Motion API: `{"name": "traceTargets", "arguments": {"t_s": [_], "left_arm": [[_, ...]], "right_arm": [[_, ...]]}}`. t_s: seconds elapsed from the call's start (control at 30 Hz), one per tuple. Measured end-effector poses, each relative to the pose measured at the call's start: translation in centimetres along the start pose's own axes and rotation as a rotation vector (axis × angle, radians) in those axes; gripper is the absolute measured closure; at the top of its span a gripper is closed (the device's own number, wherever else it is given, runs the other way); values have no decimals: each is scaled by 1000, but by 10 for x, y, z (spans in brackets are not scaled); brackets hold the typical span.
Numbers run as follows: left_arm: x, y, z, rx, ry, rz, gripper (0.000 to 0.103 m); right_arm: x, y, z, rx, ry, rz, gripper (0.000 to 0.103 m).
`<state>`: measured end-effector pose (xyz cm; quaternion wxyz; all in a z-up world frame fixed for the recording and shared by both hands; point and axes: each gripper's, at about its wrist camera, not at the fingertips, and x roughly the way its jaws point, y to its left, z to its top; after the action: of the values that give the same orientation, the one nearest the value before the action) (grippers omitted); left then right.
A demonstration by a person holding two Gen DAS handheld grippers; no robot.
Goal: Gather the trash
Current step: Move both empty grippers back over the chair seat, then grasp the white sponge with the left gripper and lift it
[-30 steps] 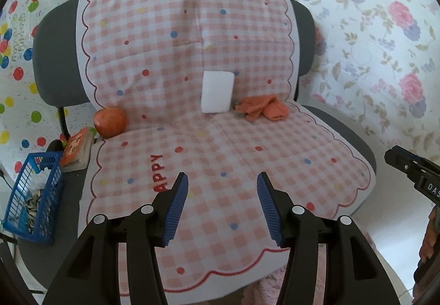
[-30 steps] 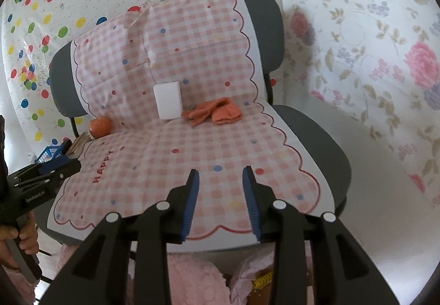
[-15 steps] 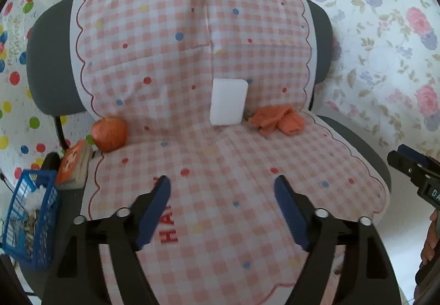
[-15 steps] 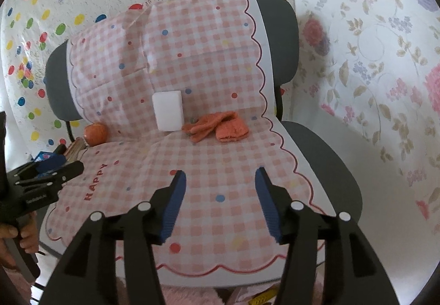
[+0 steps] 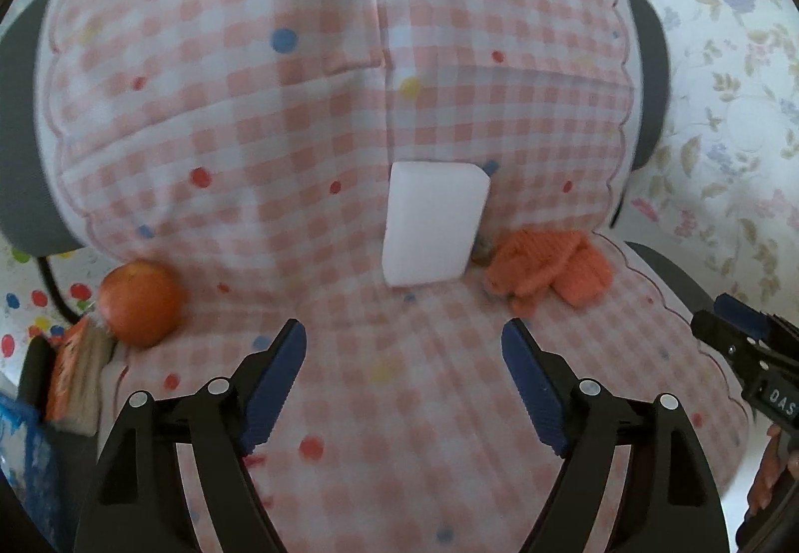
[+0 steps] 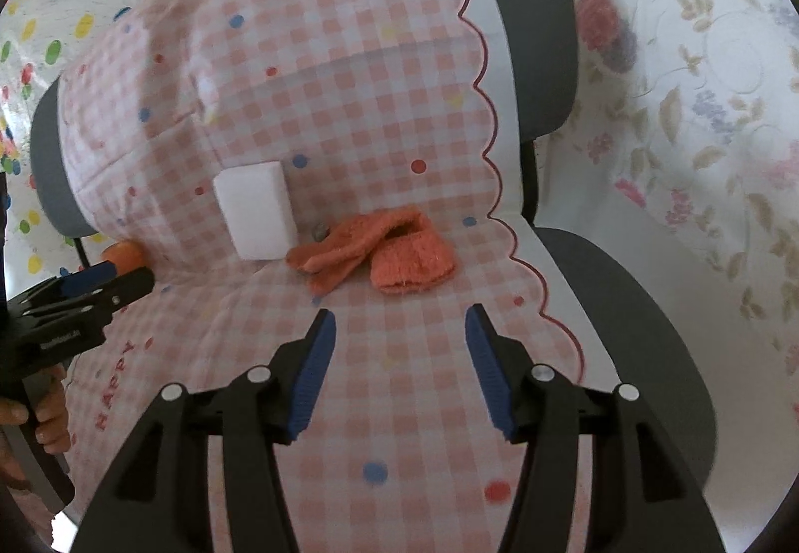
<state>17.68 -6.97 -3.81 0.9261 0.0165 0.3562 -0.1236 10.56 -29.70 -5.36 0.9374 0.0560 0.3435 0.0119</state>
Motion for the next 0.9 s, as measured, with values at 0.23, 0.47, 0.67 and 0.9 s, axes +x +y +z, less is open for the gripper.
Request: {"name": "traceTargets", "arguments": {"t_s": [0.23, 0.47, 0.67, 0.9], "left_arm": [[55, 5, 23, 3, 17, -17, 39], [98, 2, 38, 54, 49, -46, 51], [112, -3, 48, 96, 63, -131, 61], [79, -1, 34, 96, 20, -112, 70]], "right_arm": [[51, -12, 17, 1, 38, 8, 49], [88, -27, 24, 14, 89, 2, 56], [96, -30, 20, 14, 110, 9, 56], [107, -30, 23, 14, 135, 34, 51]]}}
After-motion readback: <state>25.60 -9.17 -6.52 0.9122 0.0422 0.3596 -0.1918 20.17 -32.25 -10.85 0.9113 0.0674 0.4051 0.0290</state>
